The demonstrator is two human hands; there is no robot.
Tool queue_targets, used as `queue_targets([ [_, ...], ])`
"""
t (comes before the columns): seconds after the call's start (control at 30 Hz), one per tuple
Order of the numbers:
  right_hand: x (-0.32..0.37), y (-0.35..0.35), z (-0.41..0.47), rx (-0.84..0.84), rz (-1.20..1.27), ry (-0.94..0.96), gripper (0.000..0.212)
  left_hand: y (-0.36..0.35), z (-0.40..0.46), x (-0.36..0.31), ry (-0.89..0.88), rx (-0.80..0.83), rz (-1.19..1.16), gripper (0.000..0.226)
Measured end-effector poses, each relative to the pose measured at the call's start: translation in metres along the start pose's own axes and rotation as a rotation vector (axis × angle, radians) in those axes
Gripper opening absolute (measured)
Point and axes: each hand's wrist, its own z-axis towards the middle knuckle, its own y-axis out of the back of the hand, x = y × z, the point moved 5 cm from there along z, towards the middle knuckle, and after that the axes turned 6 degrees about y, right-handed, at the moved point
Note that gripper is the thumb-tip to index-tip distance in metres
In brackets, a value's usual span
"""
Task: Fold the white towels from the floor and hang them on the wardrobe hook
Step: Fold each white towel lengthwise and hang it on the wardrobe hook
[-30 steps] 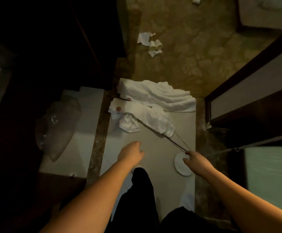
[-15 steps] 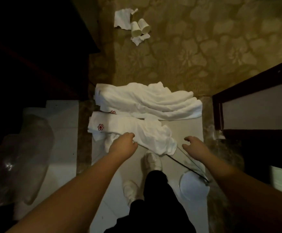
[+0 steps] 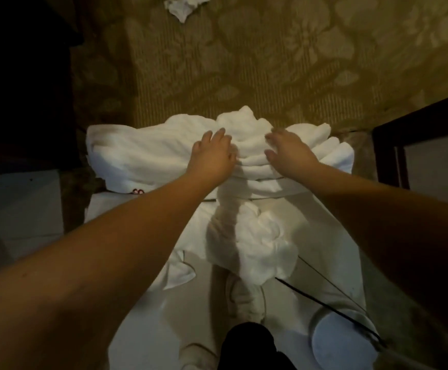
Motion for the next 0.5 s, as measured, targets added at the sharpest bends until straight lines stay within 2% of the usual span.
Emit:
queue_targets([
  [0.13,0.004,-0.013,0.049,-0.027,0.072,0.021,0.051,-0.011,0.037,0.009,0.051,0.024,-0.027,0.032],
  [0.2,0.001,-0.024,0.052,-0.01,0.032,0.027,0.042,-0.022,0.045,0.016,0.101,0.098,0.002,0.031],
  [0.3,-0.003,-0.045,0.039,0.081,-0.023,0.015,0.027,-0.039,0.042,0.016,0.192,0.291,-0.06,0.039],
  [0.37,-0.002,-0.054,0.026,0.121,-0.034,0.013,0.019,-0.043,0.029,0.012,0.169,0.348,-0.036,0.036],
  [0.5,0.003,-0.046,-0.004,0.168,-0.03,-0.007,0.017,-0.029,0.002,0.011,0.087,0.311,-0.004,0.028],
])
